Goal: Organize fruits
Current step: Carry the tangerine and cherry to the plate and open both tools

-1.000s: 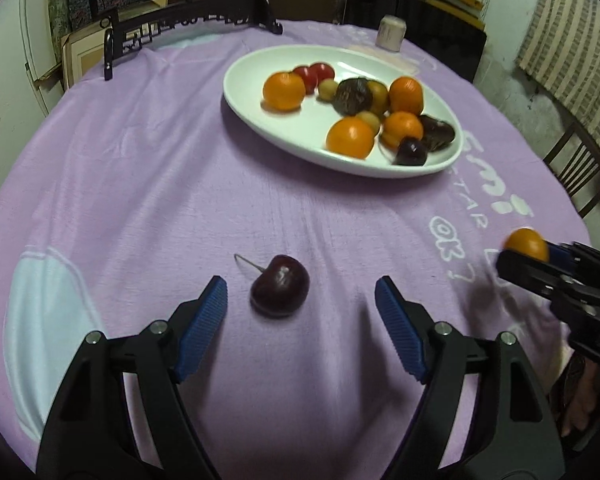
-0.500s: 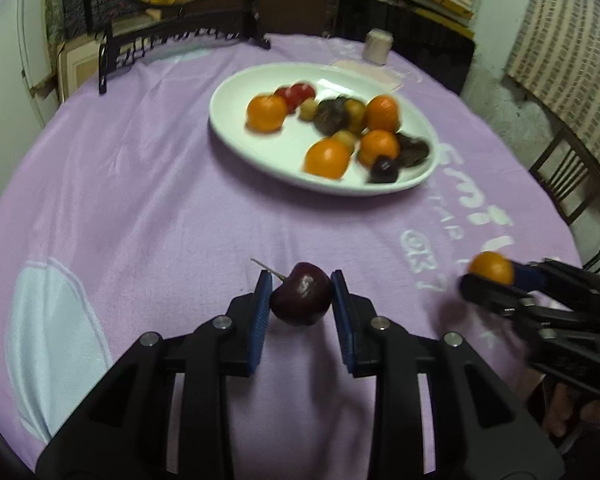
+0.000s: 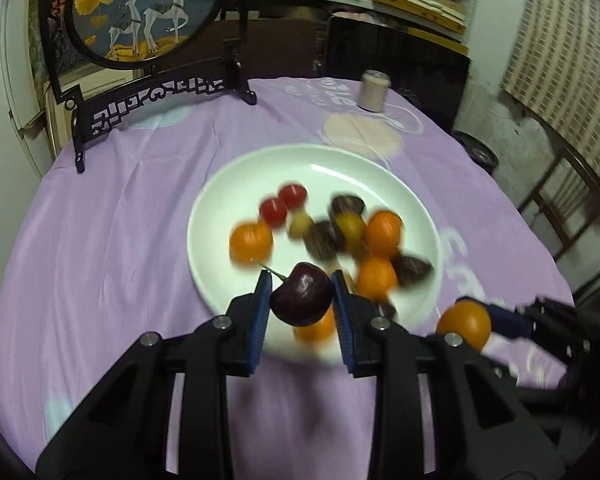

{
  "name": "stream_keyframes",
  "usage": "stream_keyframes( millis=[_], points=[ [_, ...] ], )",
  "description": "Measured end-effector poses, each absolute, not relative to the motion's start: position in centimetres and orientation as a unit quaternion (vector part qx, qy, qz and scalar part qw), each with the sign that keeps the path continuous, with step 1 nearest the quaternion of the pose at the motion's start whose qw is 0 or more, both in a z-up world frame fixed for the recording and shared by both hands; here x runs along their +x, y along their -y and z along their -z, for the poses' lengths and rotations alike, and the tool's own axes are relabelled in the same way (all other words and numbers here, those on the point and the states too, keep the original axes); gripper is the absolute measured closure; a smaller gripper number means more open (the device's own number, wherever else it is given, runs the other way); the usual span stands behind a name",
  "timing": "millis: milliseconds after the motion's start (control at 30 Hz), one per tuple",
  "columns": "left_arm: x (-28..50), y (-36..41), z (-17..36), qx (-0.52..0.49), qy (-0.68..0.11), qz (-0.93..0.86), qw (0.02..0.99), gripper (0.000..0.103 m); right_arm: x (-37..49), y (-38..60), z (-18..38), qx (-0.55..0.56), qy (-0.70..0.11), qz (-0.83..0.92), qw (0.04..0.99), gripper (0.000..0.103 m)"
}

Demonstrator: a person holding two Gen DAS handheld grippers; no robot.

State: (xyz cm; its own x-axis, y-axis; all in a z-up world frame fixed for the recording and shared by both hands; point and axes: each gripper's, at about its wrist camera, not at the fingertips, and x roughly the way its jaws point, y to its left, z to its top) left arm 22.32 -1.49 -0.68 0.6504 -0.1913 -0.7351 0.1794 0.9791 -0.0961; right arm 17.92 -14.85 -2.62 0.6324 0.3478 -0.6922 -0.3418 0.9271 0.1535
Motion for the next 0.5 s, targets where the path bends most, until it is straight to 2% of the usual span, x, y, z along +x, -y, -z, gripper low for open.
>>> stream_keyframes(
  millis=[200,433,500],
  points=[
    [26.7,0.5,2.4,-0.039,-0.429,0.087,0.898,0.072,23.3,13.5,3.7,-0.006,-0.4,-0.178,0.899,0.066],
    [27.8,-0.3,3.7,-0.057,-0.441,0.097,0.891,0.072,24.4,12.8,4.9,-0.009,-0.412,-0.185,0.892,0.066],
    [27.7,-0.3,3.4,-0.057,-0.434,0.095,0.894,0.065,24.5,12.8,4.9,-0.011,-0.41,-0.181,0.894,0.063]
  ],
)
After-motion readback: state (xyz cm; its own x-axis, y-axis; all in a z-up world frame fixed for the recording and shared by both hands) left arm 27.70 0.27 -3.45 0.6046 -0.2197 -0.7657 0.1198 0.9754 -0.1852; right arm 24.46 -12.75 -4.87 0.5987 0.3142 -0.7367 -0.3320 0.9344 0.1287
